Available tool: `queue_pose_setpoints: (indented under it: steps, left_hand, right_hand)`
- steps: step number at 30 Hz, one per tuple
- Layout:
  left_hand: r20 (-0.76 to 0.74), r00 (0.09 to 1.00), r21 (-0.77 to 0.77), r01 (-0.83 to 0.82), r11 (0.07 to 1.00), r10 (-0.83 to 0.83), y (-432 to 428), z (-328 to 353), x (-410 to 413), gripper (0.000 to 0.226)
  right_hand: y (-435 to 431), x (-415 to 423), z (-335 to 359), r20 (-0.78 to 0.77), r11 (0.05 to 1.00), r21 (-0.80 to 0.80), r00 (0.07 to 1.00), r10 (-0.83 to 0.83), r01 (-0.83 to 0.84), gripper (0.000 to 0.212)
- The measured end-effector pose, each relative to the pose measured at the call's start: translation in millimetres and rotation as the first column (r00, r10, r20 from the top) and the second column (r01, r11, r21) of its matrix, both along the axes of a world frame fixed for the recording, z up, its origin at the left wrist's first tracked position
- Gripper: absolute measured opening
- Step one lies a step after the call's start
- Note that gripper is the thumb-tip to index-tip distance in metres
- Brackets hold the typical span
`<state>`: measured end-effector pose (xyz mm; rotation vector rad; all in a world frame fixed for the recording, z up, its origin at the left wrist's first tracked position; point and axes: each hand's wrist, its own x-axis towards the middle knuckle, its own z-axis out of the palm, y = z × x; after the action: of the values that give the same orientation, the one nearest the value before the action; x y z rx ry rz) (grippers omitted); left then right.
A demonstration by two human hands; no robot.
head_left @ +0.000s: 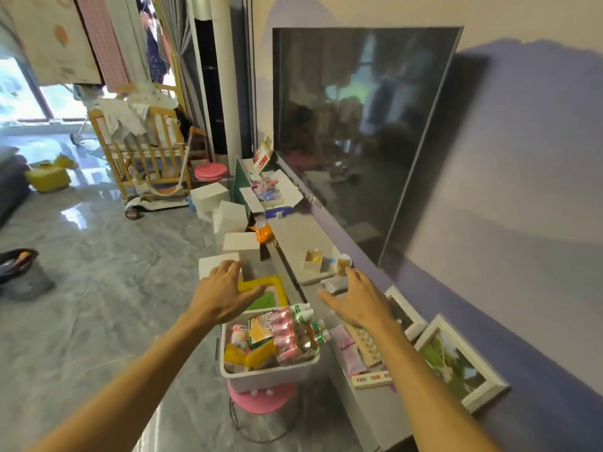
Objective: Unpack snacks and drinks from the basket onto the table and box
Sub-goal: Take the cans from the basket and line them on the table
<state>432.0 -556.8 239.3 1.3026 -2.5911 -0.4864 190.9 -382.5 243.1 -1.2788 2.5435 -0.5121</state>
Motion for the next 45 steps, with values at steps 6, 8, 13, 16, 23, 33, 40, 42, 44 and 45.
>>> queue_pose_setpoints:
  steps: [6,8,13,16,23,33,40,42,44,45]
  left_hand:
    - [0.128,0.991,0.086,0.02,0.996,-0.031,-49,-59,-73,0.104]
    - [0.183,0.981,0.12,0.05,0.992,-0.072,-67,-79,-96,0.103]
    - [0.294,0.935,0.188,0.145,0.971,-0.197,-130,-150,-146,0.117]
    - [0.357,0.877,0.226,0.254,0.941,-0.322,-167,-200,-174,0.122]
    - [0.429,0.699,0.311,0.481,0.82,-0.572,-229,-338,-211,0.121]
    - [0.261,0.693,0.497,0.501,0.709,-0.672,-251,-474,-213,0.141]
    - [0.178,0.795,0.508,0.43,0.746,-0.58,-250,-497,-218,0.142]
    - [0.151,0.821,0.499,0.418,0.759,-0.551,-249,-498,-217,0.137]
    - [0.103,0.845,0.48,0.42,0.77,-0.525,-247,-494,-214,0.124]
    - [0.077,0.858,0.462,0.421,0.781,-0.508,-247,-491,-212,0.118]
  right_hand:
    - [-61,-48,-75,0.132,0.993,0.111,0.991,0.029,-0.044,0.112]
    - [-78,-57,-101,0.14,0.991,0.128,0.99,0.006,-0.024,0.112]
    - [-119,-61,-188,0.234,0.984,0.163,0.967,-0.103,0.065,0.101]
    - [-142,-53,-242,0.204,0.972,0.192,0.963,-0.175,0.136,0.098]
    - [-175,-7,-379,0.236,0.9,0.232,0.876,-0.42,0.369,0.115]
    - [-186,62,-499,0.127,0.732,0.155,0.721,-0.681,0.663,0.091]
    - [-199,77,-525,0.45,0.624,0.075,0.532,-0.718,0.778,0.09]
    - [-202,77,-524,0.488,0.582,0.05,0.488,-0.723,0.812,0.085]
    - [-201,75,-521,0.51,0.568,0.007,0.486,-0.71,0.823,0.08]
    - [-200,72,-516,0.521,0.57,-0.01,0.491,-0.698,0.821,0.08]
